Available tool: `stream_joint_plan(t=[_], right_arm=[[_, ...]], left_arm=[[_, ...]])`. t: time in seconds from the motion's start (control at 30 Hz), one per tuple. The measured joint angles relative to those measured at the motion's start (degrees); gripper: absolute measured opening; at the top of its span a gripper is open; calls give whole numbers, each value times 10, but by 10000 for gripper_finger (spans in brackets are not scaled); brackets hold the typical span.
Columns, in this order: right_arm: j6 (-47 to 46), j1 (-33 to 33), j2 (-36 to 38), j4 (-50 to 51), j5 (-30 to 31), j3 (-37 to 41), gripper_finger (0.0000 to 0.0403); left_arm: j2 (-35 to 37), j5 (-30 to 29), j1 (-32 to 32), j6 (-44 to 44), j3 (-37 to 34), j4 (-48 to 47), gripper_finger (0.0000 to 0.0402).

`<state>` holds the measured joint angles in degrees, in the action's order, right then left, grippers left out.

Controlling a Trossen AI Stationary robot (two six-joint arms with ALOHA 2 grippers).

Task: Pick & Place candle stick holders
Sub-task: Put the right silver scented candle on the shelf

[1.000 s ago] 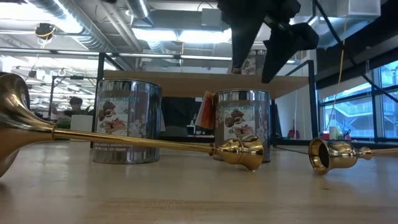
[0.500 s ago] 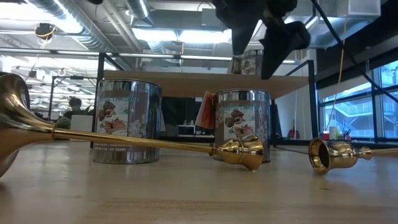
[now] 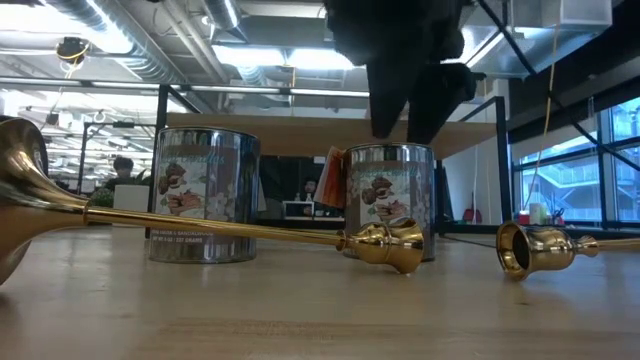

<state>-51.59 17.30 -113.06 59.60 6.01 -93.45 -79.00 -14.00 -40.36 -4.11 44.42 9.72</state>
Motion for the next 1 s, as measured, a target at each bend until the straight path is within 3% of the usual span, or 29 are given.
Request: stream_joint_plan(t=[0.47, 0.63, 1.0], right_arm=[[8, -3, -5, 8, -4, -33, 337], [15, -3, -5, 54, 40, -58, 337], [-5, -12, -9, 86, 42, -57, 337]], left_arm=[[0, 0, -16, -1, 0, 0, 6], [0, 0, -16, -1, 0, 0, 6], [0, 0, -16, -1, 0, 0, 6]])
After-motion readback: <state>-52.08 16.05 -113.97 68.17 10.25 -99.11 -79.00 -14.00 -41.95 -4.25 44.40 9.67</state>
